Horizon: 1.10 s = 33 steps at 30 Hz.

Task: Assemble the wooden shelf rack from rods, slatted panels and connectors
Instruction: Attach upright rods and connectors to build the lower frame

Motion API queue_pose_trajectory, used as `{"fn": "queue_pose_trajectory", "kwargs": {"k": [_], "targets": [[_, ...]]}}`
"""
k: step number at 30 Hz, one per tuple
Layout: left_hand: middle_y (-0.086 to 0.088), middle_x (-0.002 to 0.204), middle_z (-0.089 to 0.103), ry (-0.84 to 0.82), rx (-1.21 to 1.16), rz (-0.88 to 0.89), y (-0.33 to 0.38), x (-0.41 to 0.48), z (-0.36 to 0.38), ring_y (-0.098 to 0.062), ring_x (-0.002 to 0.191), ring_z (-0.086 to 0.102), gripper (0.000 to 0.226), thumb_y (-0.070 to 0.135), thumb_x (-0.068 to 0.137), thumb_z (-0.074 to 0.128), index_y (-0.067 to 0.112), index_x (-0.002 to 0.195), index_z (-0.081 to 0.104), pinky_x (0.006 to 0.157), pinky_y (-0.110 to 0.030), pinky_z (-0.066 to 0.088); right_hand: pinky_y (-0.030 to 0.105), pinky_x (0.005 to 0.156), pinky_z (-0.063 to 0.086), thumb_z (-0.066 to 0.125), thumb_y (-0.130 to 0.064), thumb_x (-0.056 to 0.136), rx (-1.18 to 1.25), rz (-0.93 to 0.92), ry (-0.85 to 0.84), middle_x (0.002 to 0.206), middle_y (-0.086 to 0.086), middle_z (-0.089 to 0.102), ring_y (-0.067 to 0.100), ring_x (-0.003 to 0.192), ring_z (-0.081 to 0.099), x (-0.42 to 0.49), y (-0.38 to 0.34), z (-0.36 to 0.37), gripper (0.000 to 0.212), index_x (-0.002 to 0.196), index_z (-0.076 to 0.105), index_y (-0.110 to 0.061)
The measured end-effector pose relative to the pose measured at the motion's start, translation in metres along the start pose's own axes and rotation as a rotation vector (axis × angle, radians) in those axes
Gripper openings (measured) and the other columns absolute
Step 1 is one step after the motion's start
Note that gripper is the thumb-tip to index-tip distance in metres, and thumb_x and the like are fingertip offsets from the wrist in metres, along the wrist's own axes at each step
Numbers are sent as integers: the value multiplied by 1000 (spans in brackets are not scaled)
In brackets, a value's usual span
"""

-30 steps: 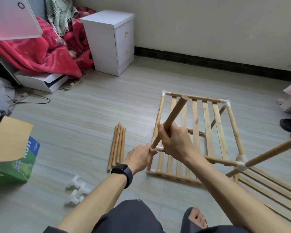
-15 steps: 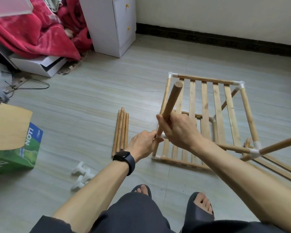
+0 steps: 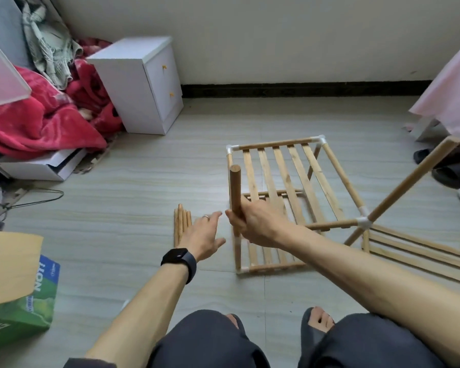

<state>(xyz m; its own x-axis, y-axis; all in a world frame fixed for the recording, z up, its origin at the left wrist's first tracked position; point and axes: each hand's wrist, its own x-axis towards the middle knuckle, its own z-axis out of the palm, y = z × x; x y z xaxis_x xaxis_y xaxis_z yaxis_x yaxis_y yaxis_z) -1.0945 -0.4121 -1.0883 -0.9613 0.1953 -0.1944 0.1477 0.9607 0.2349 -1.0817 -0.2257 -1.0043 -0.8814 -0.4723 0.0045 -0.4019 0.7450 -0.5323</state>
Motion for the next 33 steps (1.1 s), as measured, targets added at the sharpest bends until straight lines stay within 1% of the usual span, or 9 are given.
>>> {"fn": "queue_pose_trajectory", "kwargs": {"k": [3,6,11,16,19,21,24,28,33], "targets": [[-5,169,7,113,269,107,5,8,-17,-29,151,18,78,38,99,59,48,152,4,119,-50,23,43,71,60,43,-43,103,53,-9,-61,81,1,70,16,69,68,-26,6,-11,23,82,42,-35],[2,169,-10,93,341,219,23,11,-16,-23,155,-1,67,42,103,49,53,153,6,123,-54,9,28,64,56,49,-44,98,-15,24,-92,73,-8,68,7,68,67,-52,23,-26,25,78,54,-29],[4,170,-5,73,279,322,56,11,-1,-20,156,-6,62,45,105,42,53,154,6,124,-53,0,25,60,50,34,-63,85,-119,212,82,70,-12,63,5,68,62,-105,80,-52,45,76,59,-27],[4,164,25,9,217,420,114,18,-1,-22,153,13,61,44,99,50,46,153,22,122,-51,13,34,54,48,45,-54,94,-24,425,533,68,-11,60,7,64,61,-141,122,-48,35,70,53,-30],[6,154,40,-14,228,501,133,23,-4,-22,143,30,57,48,96,53,46,149,30,117,-48,28,41,63,52,44,-52,97,174,552,758,78,2,58,22,72,61,-145,137,-43,39,74,55,-23],[5,154,41,2,219,524,135,27,-4,-22,142,32,52,54,96,51,43,146,38,117,-46,27,41,70,52,47,-54,98,502,692,894,74,1,65,24,76,64,-141,143,-47,45,76,62,-18],[6,166,13,93,162,457,121,33,-2,-22,152,10,57,71,95,35,43,145,41,124,-50,12,36,71,46,60,-51,95,914,790,1023,53,-13,56,16,67,56,-135,156,-55,45,60,56,-23],[2,166,6,198,-75,171,84,46,-1,-26,153,7,58,66,99,32,41,151,33,123,-54,14,32,54,38,67,-41,83,897,775,1092,41,-8,40,11,40,43,-132,170,-60,48,44,44,-25],[7,168,0,206,-228,29,66,56,10,-28,150,22,51,48,103,41,34,151,33,120,-52,24,32,51,35,65,-33,78,865,693,1136,39,-4,36,17,37,37,-131,184,-55,47,38,43,-21]]}}
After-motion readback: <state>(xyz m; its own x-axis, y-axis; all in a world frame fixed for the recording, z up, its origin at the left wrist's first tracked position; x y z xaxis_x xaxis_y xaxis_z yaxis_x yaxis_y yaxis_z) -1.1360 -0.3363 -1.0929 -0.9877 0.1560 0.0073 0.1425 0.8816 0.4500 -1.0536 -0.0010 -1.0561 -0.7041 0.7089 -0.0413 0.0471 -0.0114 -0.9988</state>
